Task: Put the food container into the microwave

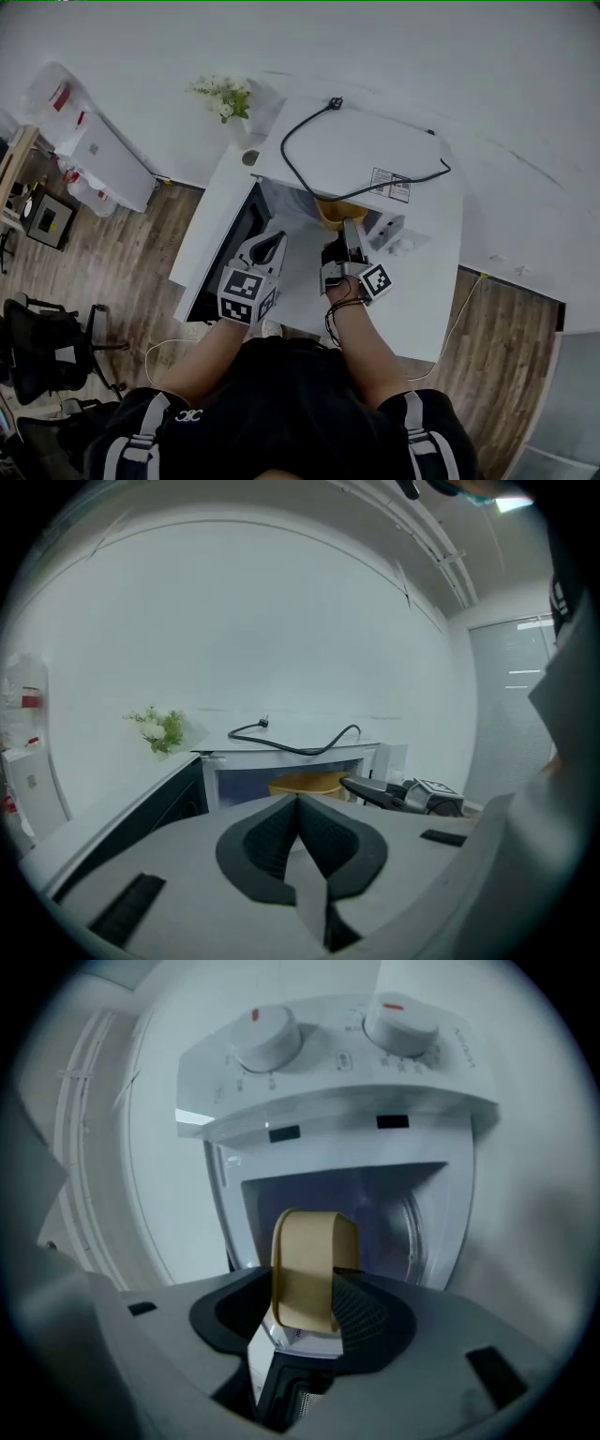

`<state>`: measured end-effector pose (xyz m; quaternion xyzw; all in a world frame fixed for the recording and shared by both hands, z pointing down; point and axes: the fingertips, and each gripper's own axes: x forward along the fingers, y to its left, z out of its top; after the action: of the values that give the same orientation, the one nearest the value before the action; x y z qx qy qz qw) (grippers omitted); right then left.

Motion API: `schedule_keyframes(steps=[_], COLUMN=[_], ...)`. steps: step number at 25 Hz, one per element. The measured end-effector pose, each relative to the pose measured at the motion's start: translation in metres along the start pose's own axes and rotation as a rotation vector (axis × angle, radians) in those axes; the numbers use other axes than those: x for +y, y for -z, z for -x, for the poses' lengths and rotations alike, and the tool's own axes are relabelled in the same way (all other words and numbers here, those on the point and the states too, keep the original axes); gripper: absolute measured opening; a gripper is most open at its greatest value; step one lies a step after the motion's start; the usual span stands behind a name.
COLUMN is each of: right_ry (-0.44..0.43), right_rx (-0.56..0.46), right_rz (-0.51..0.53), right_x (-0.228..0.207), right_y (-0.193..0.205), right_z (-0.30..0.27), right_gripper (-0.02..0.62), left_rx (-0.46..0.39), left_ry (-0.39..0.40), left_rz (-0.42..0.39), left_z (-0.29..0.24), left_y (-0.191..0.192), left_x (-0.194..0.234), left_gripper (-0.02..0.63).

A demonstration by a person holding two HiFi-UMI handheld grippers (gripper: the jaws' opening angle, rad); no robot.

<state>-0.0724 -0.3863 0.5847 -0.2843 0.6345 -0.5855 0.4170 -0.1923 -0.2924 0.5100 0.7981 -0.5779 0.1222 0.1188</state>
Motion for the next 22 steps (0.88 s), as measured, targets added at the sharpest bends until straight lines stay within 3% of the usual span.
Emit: schedule_keyframes(steps=[7, 11, 22], right_ry=[0.048, 0.081, 0.251], right_rx=[-0.066, -0.093, -0.033], right_rz=[0.048, 0.062, 0.183], right_x=[-0.036, -0.044, -0.065], right_y=[-0.002, -0.002, 0.002], right_z=[-0.043, -0.061, -0.079], right_gripper=[0.206, 0.206, 0.213], left_rx=[-0.01, -0.01, -0.03], left_ry=[0.038, 0.054, 0.052], left_rz=[0.042, 0.016, 0.036], left_z=[-0.003, -0.002, -0.001], left_y=[-0.003, -0.004, -0.007], left_x=[0.022, 0.025, 0.034], left_gripper=[0.002, 0.002, 0.002])
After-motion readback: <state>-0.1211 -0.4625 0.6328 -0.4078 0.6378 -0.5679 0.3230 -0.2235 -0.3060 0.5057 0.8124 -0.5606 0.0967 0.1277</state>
